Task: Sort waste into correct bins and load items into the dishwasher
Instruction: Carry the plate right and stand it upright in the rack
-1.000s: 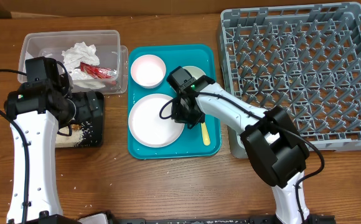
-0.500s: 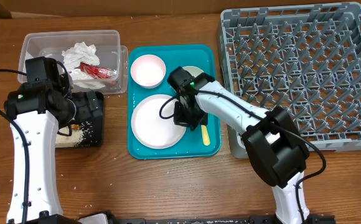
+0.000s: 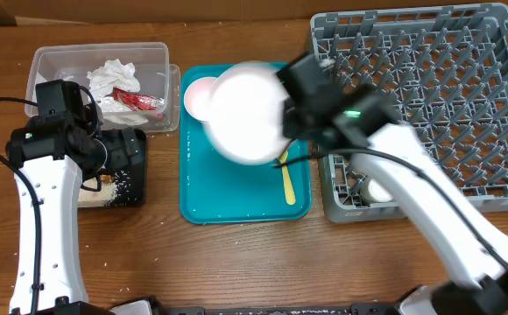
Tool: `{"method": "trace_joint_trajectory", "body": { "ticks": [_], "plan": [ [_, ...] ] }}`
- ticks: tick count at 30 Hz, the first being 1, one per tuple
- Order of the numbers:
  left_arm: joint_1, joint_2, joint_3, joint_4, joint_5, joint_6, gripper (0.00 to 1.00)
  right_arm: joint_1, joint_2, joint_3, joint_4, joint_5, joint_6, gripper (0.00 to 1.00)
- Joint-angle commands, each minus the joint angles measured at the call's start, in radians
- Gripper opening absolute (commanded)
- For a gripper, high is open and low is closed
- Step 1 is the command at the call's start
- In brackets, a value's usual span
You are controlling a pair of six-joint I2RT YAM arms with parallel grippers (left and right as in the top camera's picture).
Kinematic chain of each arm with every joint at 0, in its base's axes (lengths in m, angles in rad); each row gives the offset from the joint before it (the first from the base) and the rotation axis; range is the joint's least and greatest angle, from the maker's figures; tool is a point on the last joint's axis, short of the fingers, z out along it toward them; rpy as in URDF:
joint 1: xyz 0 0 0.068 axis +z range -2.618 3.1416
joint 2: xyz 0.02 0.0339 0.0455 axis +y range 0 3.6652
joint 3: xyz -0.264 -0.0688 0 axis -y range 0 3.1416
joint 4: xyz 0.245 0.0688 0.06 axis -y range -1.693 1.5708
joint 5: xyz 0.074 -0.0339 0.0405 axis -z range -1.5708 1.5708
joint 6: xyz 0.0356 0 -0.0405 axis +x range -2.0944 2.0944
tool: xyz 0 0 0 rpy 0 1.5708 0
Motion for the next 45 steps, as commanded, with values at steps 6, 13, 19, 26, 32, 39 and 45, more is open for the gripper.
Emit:
{"method": "trace_joint_trajectory", "body": {
  "ticks": [6, 13, 19, 26, 32, 39, 45],
  "plan": [
    [0.005, 0.003, -0.003, 0.003, 0.011, 0.022, 1.00, -0.138, -0.013, -0.026, 0.112, 0.720, -0.007, 0.04],
    [0.005, 0.003, -0.003, 0.003, 0.011, 0.022, 1.00, -0.289, 0.086, -0.109, 0.404, 0.953, -0.008, 0.04],
    [0.005, 0.003, -0.003, 0.003, 0.011, 0.022, 1.00, -0.429, 0.176, -0.109, 0.463, 0.835, -0.020, 0.04],
    [0.005, 0.003, -0.003, 0.003, 0.011, 0.022, 1.00, -0.520, 0.248, -0.109, 0.470, 0.627, -0.042, 0.04],
    [0.005, 0.003, -0.003, 0.003, 0.011, 0.022, 1.00, -0.524, 0.285, -0.109, 0.468, 0.523, -0.095, 0.04],
    [0.005, 0.003, -0.003, 0.003, 0.011, 0.022, 1.00, -0.524, 0.315, -0.109, 0.445, 0.479, -0.094, 0.04],
    [0.005, 0.003, -0.003, 0.004, 0.011, 0.023, 1.00, -0.524, 0.316, -0.107, 0.440, 0.479, -0.095, 0.90]
  ]
}}
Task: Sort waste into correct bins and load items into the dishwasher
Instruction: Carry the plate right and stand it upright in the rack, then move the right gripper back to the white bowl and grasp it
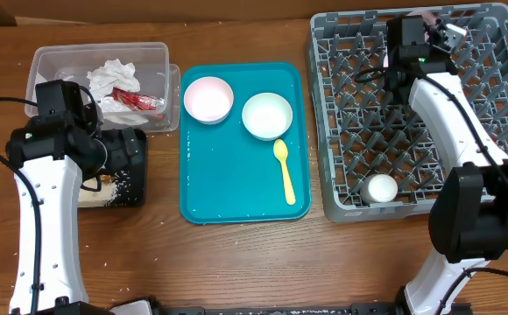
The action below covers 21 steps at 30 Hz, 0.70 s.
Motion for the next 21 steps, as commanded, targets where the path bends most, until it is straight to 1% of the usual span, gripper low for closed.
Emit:
{"method": "trace_joint_trajectory", "body": {
  "ticks": [1, 3, 6, 8, 11, 15, 16, 18, 21],
  "plan": [
    [0.005, 0.003, -0.003, 0.003, 0.011, 0.022, 1.00, 0.005, -0.002, 0.004, 0.004, -0.009, -0.011, 0.96],
    [0.005, 0.003, -0.003, 0.003, 0.011, 0.022, 1.00, 0.016, -0.018, 0.024, -0.016, -0.030, -0.049, 1.00],
    [0.005, 0.003, -0.003, 0.003, 0.011, 0.023, 1.00, 0.029, -0.060, 0.075, -0.073, -0.093, -0.060, 1.00],
    [0.005, 0.003, -0.003, 0.003, 0.011, 0.022, 1.00, 0.036, -0.092, 0.119, -0.124, -0.185, -0.075, 1.00],
    [0.005, 0.003, -0.003, 0.003, 0.011, 0.022, 1.00, 0.051, -0.134, 0.195, -0.221, -0.431, -0.085, 0.99],
    [0.005, 0.003, -0.003, 0.003, 0.011, 0.022, 1.00, 0.083, -0.149, 0.214, -0.265, -0.843, -0.069, 0.88],
    [0.005, 0.003, -0.003, 0.003, 0.011, 0.022, 1.00, 0.103, -0.145, 0.205, -0.260, -0.916, -0.055, 0.86],
    [0.005, 0.003, -0.003, 0.003, 0.011, 0.022, 1.00, 0.156, -0.135, 0.185, -0.234, -0.951, -0.027, 0.86],
    [0.005, 0.003, -0.003, 0.003, 0.011, 0.022, 1.00, 0.264, -0.108, 0.177, -0.172, -0.937, -0.029, 0.86]
  ]
}}
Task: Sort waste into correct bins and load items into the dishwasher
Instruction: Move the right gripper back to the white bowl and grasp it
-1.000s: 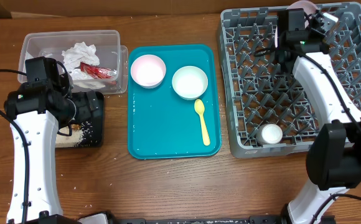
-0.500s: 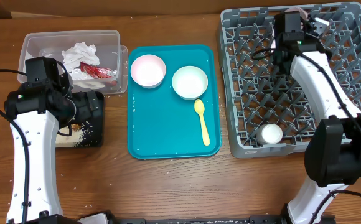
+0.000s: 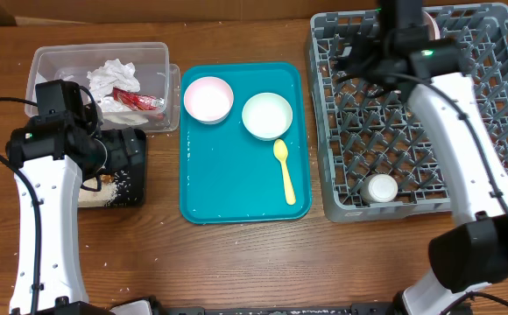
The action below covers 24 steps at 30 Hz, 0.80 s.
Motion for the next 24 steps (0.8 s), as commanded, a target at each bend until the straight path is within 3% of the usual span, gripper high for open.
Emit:
{"method": "trace_joint_trajectory", "body": {
  "ticks": [1, 10, 19, 24],
  "plan": [
    [0.005, 0.003, -0.003, 0.003, 0.011, 0.022, 1.00, 0.144, 0.047, -0.014, 0.061, -0.105, 0.019, 0.86],
    [0.005, 0.003, -0.003, 0.003, 0.011, 0.023, 1.00, 0.348, 0.223, -0.010, 0.174, 0.005, 0.045, 0.86],
    [0.005, 0.003, -0.003, 0.003, 0.011, 0.022, 1.00, 0.331, 0.294, -0.005, -0.010, 0.169, 0.137, 0.80],
    [0.005, 0.003, -0.003, 0.003, 0.011, 0.022, 1.00, 0.292, 0.295, -0.025, -0.087, 0.150, 0.211, 0.75]
  ]
}}
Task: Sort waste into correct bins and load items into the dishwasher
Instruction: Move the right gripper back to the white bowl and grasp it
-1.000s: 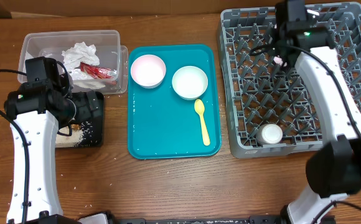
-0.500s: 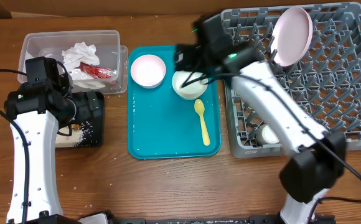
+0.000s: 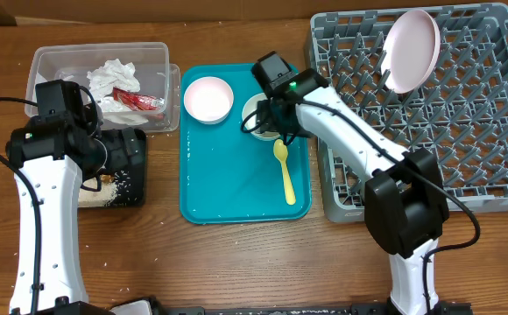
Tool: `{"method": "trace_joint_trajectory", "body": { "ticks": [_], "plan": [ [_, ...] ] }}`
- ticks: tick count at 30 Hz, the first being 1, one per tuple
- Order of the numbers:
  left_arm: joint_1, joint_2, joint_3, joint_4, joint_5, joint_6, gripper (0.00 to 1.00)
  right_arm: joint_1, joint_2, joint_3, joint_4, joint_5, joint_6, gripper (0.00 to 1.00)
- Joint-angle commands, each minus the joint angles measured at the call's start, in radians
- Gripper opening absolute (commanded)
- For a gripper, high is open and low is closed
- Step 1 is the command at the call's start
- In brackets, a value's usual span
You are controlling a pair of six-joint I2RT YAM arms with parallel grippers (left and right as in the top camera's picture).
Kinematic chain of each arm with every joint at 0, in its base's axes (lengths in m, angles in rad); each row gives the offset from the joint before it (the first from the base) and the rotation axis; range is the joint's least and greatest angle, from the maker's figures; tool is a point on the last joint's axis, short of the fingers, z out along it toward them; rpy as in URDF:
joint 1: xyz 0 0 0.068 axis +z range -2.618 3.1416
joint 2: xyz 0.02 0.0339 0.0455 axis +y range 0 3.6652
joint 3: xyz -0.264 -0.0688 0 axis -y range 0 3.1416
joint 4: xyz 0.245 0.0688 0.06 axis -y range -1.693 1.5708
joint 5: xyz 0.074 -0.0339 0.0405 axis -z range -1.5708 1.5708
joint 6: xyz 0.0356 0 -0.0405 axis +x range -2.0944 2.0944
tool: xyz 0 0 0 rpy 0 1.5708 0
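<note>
A teal tray (image 3: 236, 197) holds a pink bowl (image 3: 208, 98), a yellow spoon (image 3: 284, 171) and a pale bowl (image 3: 250, 108). Most of the pale bowl is covered by my right gripper (image 3: 270, 122), which hangs just over it with its fingers hidden under the wrist. A pink plate (image 3: 412, 51) stands on edge in the far part of the grey dish rack (image 3: 473, 149). My left gripper (image 3: 105, 144) sits over the black bin (image 3: 123, 171); its jaws do not show.
A clear bin (image 3: 61, 63) at the far left holds crumpled paper and a red wrapper. Rice grains lie in and beside the black bin. My right arm crosses the rack's near left corner.
My right gripper was over the far part of the rack and is now over the pale bowl on the tray. The pink plate stands alone in the rack. The left arm is unchanged.
My right gripper first held the plate above the tray. Then it was at the rack's far edge, and it was still over the rack at the moment after. Now the plate stands in the rack and the gripper is over the tray again. The left arm never moved.
</note>
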Motion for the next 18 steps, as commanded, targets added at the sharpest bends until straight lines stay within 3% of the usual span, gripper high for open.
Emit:
{"method": "trace_joint_trajectory", "body": {
  "ticks": [1, 4, 8, 17, 18],
  "plan": [
    [0.005, 0.003, -0.003, 0.003, 0.011, 0.022, 1.00, -0.025, -0.018, -0.011, 0.000, 0.010, 0.061, 0.74],
    [0.005, 0.003, -0.003, 0.003, 0.011, 0.022, 1.00, -0.026, 0.005, -0.013, 0.017, 0.004, 0.080, 0.69],
    [0.005, 0.003, -0.003, 0.003, 0.011, 0.022, 1.00, -0.027, 0.051, -0.013, 0.052, 0.004, 0.136, 0.55],
    [0.005, 0.003, -0.003, 0.003, 0.011, 0.022, 1.00, -0.028, 0.107, -0.013, 0.099, 0.000, 0.147, 0.39],
    [0.005, 0.003, -0.003, 0.003, 0.011, 0.022, 1.00, -0.029, 0.107, -0.013, 0.102, 0.000, 0.147, 0.34]
  ]
}}
